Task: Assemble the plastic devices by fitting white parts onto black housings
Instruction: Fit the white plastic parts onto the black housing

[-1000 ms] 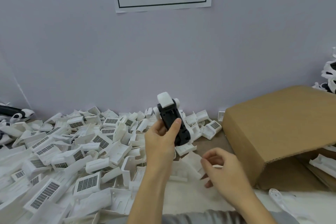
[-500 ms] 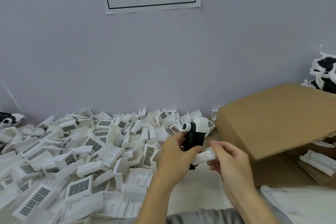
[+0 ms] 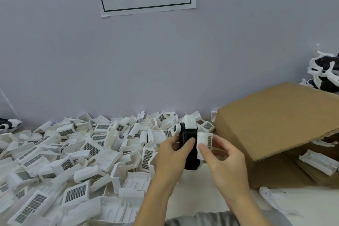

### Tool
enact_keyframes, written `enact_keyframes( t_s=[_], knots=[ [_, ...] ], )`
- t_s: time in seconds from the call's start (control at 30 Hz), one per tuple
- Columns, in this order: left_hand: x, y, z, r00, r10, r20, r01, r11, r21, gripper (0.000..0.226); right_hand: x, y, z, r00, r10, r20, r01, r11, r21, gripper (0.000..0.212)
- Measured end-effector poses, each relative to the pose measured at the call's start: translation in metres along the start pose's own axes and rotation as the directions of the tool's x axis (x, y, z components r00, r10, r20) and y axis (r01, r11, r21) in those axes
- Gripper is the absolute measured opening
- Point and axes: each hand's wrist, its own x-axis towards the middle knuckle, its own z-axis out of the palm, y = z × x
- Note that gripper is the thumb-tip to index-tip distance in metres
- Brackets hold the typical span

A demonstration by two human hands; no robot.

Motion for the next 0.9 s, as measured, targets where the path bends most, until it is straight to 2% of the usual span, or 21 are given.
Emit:
enact_keyframes(
  t_s=[0.07,0.17,0.23,0.33,0.47,0.6,0.77,0.9],
  knots=[
    [0.000,0.002,0.001,0.999,-0.036,-0.004,0.036,0.996,-0.079,0.019,0.002,0.002,-0.001,0.999,0.000,-0.051,-0.001,1.000,-0.020,0.019],
    [-0.002,0.004,0.003,0.996,-0.088,-0.013,0.086,0.989,-0.117,0.032,0.000,0.004,0.001,0.999,0.006,-0.042,-0.010,0.996,-0.092,0.024],
    [-0.003,0.005,0.005,0.997,-0.073,0.030,0.076,0.992,-0.105,0.038,-0.001,0.004,0.003,1.000,-0.001,-0.015,-0.001,0.989,-0.151,0.032],
    [-0.006,0.006,0.007,0.993,-0.015,0.115,0.021,0.998,-0.052,0.049,-0.002,0.004,0.003,0.998,-0.054,-0.015,0.050,0.977,-0.208,0.031],
    [-0.005,0.006,0.007,0.981,0.024,0.191,-0.023,1.000,-0.004,0.027,-0.003,0.001,0.003,0.991,-0.122,-0.057,0.103,0.960,-0.260,0.030],
    [-0.008,0.007,0.008,0.976,0.060,0.209,-0.058,0.998,-0.012,0.023,-0.005,-0.001,0.006,0.983,-0.171,-0.065,0.141,0.935,-0.326,0.039],
    [-0.005,0.005,0.006,0.986,0.077,0.151,-0.078,0.997,0.002,0.017,-0.006,0.001,0.008,0.981,-0.192,-0.035,0.166,0.914,-0.370,0.039],
    [-0.004,0.004,0.004,0.995,0.072,0.068,-0.071,0.997,-0.012,0.013,-0.008,0.002,0.009,0.961,-0.263,0.090,0.276,0.874,-0.399,0.035]
  ],
)
